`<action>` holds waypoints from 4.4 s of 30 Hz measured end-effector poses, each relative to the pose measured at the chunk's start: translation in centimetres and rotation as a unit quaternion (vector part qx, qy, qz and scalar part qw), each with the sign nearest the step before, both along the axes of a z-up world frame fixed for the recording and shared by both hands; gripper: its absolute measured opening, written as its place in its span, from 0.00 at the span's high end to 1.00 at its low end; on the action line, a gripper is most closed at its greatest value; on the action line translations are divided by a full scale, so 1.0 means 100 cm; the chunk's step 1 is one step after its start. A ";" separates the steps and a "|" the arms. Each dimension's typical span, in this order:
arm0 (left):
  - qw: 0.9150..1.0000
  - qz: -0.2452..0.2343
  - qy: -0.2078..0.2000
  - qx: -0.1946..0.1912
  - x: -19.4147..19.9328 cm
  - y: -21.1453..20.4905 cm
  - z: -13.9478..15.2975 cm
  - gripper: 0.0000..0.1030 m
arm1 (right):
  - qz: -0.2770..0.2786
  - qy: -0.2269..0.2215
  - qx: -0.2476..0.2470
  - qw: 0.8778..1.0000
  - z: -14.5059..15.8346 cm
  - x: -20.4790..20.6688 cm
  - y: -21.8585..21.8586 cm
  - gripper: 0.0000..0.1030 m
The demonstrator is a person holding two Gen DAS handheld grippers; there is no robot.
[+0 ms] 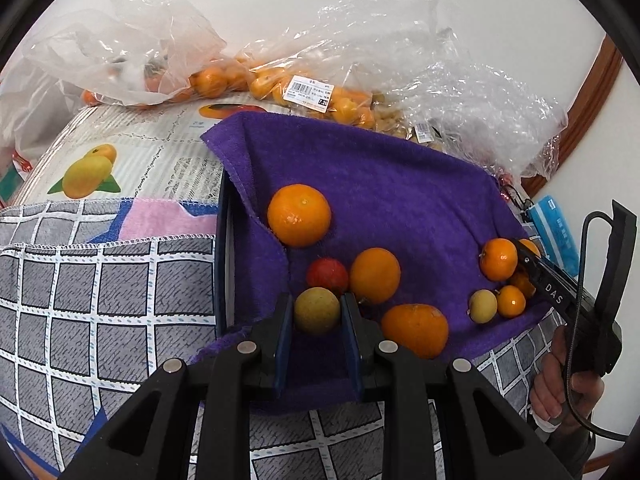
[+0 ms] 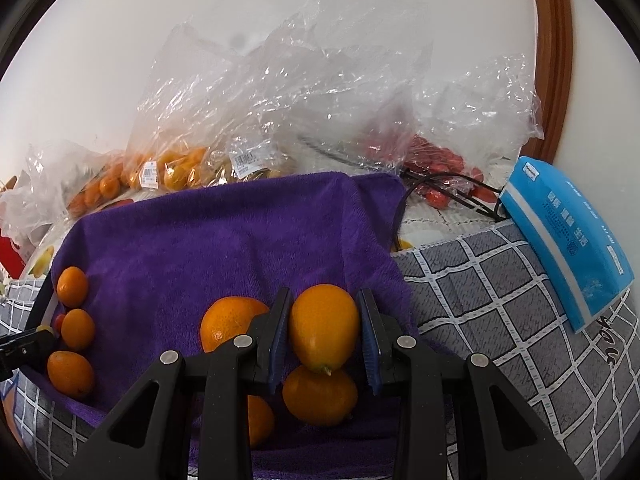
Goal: Organize fruits
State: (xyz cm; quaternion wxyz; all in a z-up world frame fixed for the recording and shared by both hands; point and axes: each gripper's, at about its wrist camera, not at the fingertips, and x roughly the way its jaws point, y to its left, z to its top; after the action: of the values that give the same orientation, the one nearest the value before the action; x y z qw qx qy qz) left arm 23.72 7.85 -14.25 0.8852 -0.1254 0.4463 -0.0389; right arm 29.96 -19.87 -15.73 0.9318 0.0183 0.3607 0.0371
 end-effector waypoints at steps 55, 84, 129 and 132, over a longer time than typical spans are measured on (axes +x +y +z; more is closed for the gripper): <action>0.996 -0.014 -0.064 0.056 -0.099 -0.032 0.076 0.44 | 0.001 0.006 0.013 1.000 0.104 -0.136 0.008 0.57; 0.974 -0.004 -0.203 0.103 -0.269 -0.080 0.144 0.09 | -0.030 -0.076 -0.001 0.997 0.153 -0.318 -0.010 0.07; 0.973 0.014 -0.206 0.102 -0.279 -0.075 0.151 0.09 | -0.027 -0.076 -0.018 0.997 0.151 -0.329 -0.006 0.06; 0.973 0.015 -0.207 0.102 -0.279 -0.075 0.152 0.09 | -0.027 -0.077 -0.018 0.997 0.151 -0.328 -0.005 0.06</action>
State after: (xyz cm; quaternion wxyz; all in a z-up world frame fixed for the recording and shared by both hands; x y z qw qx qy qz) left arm -4.18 0.40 0.92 0.9668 -0.0305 0.2535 -0.0051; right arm -2.89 -20.40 -0.58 0.9575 0.0086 0.2881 0.0071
